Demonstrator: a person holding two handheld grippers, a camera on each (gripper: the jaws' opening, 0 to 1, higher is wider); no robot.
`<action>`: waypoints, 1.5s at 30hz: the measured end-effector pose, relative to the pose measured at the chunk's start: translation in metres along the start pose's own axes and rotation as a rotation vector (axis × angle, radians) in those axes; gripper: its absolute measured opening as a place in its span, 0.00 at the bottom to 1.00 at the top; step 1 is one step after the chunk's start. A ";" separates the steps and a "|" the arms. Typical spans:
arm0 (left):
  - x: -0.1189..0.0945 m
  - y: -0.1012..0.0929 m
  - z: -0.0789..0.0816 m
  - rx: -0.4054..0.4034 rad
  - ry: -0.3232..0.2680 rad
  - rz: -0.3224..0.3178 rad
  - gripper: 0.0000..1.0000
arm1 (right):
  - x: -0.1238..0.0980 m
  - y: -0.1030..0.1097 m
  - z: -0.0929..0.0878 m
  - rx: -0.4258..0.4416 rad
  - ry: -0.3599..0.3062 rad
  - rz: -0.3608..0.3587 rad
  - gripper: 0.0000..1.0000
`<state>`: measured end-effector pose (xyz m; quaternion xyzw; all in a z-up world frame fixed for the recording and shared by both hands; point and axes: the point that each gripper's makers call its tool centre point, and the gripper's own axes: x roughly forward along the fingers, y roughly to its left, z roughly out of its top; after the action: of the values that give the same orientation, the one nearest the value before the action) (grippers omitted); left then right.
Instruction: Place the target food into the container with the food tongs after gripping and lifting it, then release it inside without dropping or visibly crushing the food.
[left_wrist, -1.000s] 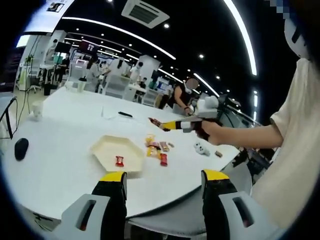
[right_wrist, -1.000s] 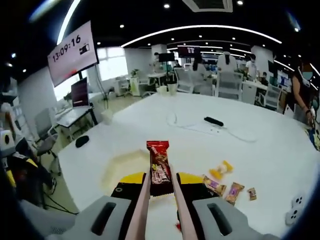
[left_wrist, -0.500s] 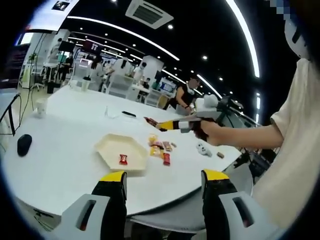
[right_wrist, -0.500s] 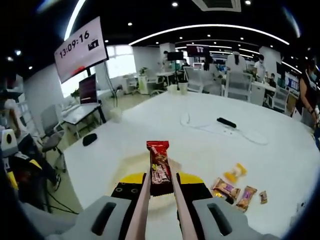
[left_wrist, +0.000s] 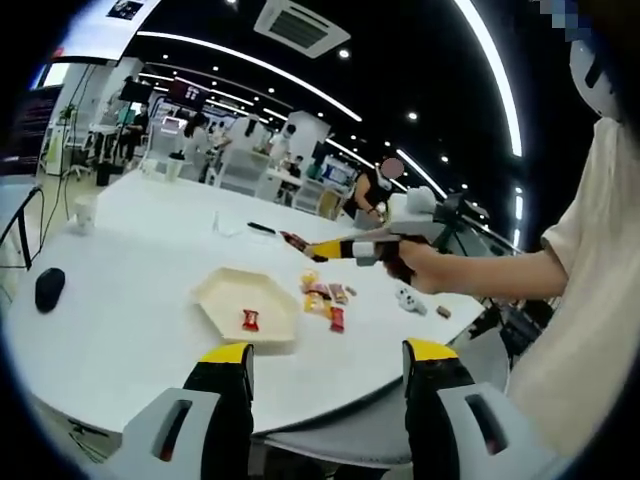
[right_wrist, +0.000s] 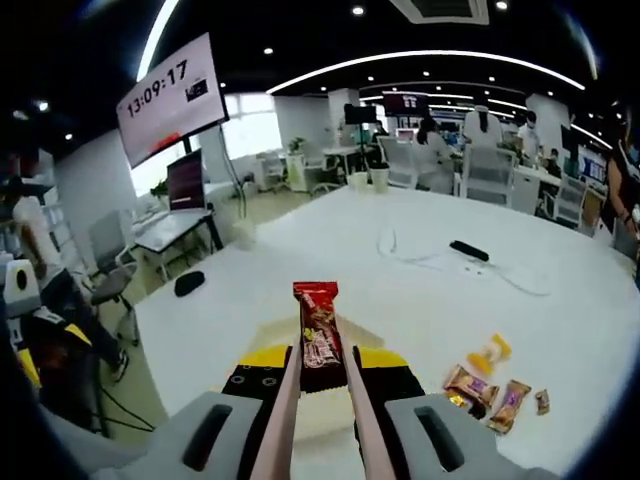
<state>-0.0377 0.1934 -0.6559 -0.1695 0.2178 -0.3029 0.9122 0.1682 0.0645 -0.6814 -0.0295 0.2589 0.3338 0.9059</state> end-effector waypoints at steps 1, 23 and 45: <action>0.000 0.000 0.000 0.000 0.000 0.000 0.60 | 0.001 0.001 0.000 0.001 0.000 0.002 0.22; -0.004 0.000 -0.005 -0.014 -0.005 0.005 0.60 | 0.008 0.025 0.011 -0.026 -0.022 0.048 0.23; -0.006 0.001 -0.008 -0.021 0.011 0.006 0.61 | 0.014 0.032 0.010 -0.017 -0.014 0.065 0.23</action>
<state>-0.0457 0.1969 -0.6616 -0.1766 0.2266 -0.2988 0.9101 0.1618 0.1000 -0.6762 -0.0267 0.2506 0.3655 0.8961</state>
